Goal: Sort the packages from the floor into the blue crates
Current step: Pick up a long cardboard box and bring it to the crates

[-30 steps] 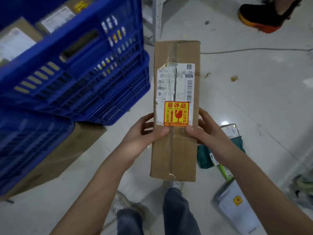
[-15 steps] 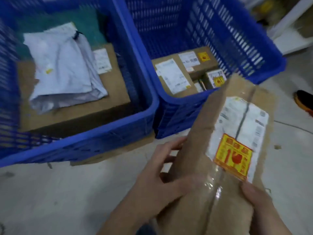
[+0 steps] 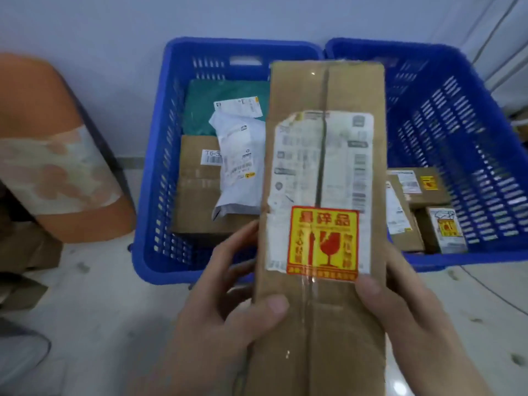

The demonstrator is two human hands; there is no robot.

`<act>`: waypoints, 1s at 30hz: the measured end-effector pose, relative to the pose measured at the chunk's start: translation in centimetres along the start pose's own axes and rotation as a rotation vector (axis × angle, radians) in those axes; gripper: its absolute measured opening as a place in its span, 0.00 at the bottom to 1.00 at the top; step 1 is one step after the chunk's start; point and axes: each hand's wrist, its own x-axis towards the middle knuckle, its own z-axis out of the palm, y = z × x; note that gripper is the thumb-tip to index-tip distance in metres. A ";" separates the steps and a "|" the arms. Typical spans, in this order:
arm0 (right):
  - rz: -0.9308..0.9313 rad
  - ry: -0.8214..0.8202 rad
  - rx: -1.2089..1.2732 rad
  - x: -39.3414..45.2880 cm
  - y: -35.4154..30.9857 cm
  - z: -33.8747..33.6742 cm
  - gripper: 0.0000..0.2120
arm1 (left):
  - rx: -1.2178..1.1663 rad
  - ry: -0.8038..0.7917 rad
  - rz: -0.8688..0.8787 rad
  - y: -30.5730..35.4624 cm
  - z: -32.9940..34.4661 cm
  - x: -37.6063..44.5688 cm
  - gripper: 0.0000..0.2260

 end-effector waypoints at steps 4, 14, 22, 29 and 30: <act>-0.067 -0.208 -0.003 5.6 -1.8 6.2 0.25 | 0.001 0.273 0.071 1.9 -4.4 2.8 0.28; -0.087 -0.234 -0.258 19.2 -2.1 12.5 0.13 | 0.285 0.498 -0.119 3.5 -11.0 13.1 0.16; -0.084 -0.198 -0.477 23.1 1.3 16.4 0.14 | 0.450 0.531 -0.143 0.0 -13.3 16.5 0.20; -0.015 -0.242 -0.635 23.8 3.9 18.0 0.14 | 0.774 0.498 -0.196 -2.6 -13.5 15.6 0.23; -0.014 -0.227 -0.667 23.6 4.3 18.1 0.14 | 0.846 0.516 -0.196 -3.1 -13.3 15.7 0.25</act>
